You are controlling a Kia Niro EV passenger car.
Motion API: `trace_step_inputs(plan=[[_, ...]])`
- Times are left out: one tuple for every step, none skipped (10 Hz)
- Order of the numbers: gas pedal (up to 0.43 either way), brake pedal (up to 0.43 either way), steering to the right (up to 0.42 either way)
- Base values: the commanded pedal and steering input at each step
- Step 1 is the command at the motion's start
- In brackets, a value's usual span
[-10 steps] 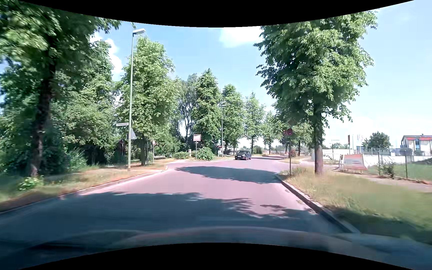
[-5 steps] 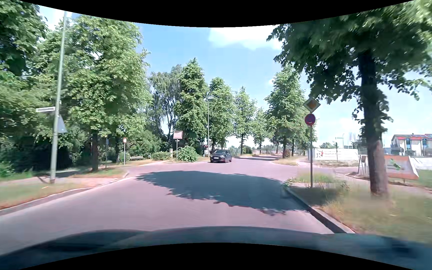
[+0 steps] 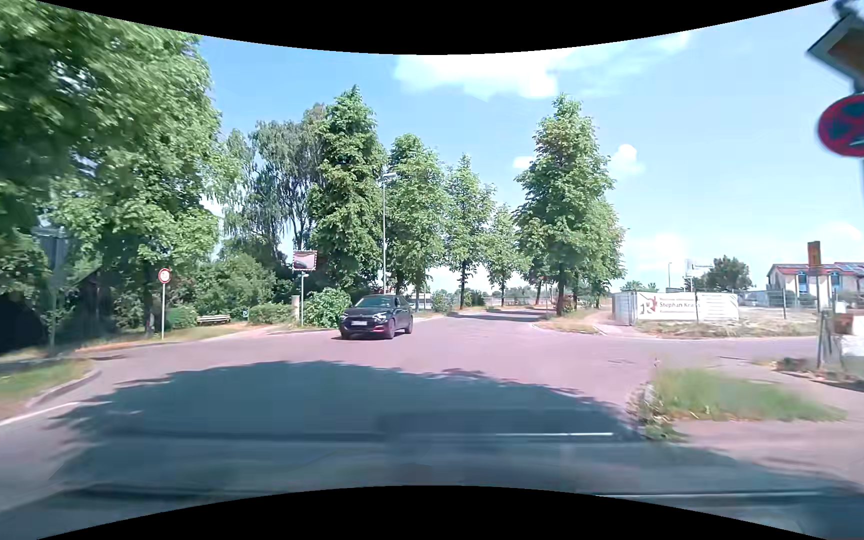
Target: Follow the waypoints while adhering to traffic rules and regulations
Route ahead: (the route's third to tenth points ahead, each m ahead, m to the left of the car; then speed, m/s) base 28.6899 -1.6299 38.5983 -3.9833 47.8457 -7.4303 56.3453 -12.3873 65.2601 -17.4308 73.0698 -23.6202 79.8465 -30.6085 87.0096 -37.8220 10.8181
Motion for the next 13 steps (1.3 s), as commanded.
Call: trace_step_inputs(plan=[[0.189,0.0,0.036],[0.22,0.0,0.036],[0.26,0.0,0.036],[0.26,0.0,0.036],[0.26,0.0,0.035],[0.26,0.0,0.034],[0.26,0.0,0.033],[0.26,0.0,0.033],[0.26,0.0,0.033],[0.26,0.0,0.032],[0.26,0.0,0.032],[0.26,0.0,0.032],[0.26,0.0,0.031]])
